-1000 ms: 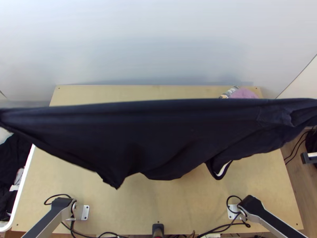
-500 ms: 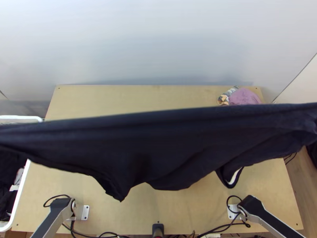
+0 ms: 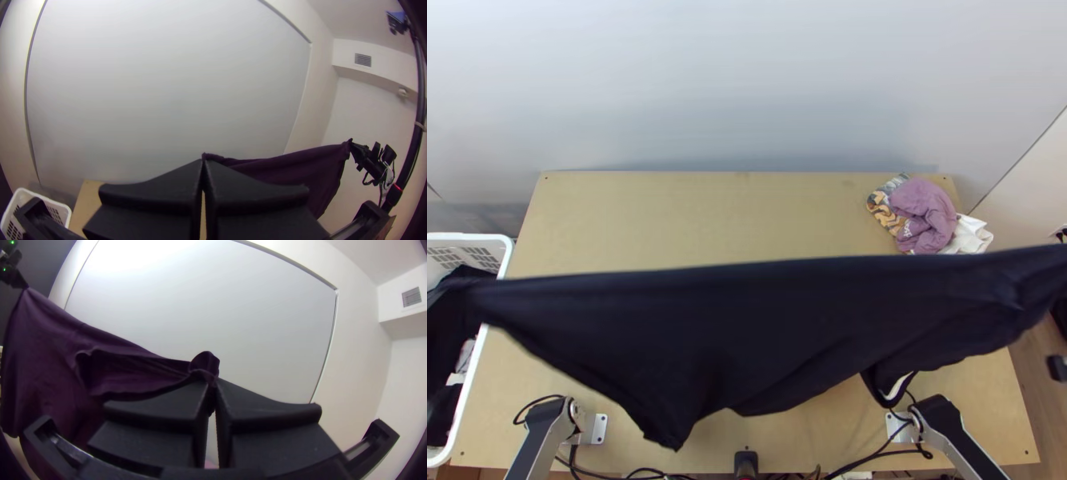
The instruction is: Fold the t-shirt
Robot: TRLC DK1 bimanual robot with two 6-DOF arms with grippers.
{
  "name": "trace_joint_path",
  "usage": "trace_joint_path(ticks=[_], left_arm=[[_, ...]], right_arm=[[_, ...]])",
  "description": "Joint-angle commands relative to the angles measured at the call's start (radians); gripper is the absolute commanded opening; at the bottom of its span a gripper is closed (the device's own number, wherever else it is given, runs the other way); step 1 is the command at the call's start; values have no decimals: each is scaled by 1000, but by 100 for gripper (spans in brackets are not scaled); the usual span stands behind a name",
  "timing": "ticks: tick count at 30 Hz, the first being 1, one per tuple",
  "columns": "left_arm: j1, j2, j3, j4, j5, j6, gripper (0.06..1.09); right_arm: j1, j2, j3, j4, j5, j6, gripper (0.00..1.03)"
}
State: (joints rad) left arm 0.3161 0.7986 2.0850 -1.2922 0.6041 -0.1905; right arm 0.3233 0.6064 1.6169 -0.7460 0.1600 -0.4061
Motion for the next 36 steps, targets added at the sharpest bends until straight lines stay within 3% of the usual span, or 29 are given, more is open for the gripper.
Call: trace_joint_path(ticks=[1, 6, 11, 18, 29, 36], left_arm=[[24, 30, -270, 48, 31, -72, 9], [23, 103, -464, 220, -12, -161, 9], [-52, 220, -566, 323, -119, -247, 9], [-299, 297, -752, 631, -428, -328, 9], [-356, 651, -701, 866, -570, -360, 9], [-334, 841, -611, 939, -599, -360, 9]], right_arm=[[-107, 6, -170, 91, -79, 158, 3], [-109, 47, -370, 237, -47, 233, 3], [-86, 173, -473, 343, 1, 320, 3], [-24, 447, -479, 442, 49, 418, 3], [-30, 932, -189, 464, 49, 521, 3], [-46, 1176, 15, 428, 50, 605, 3]])
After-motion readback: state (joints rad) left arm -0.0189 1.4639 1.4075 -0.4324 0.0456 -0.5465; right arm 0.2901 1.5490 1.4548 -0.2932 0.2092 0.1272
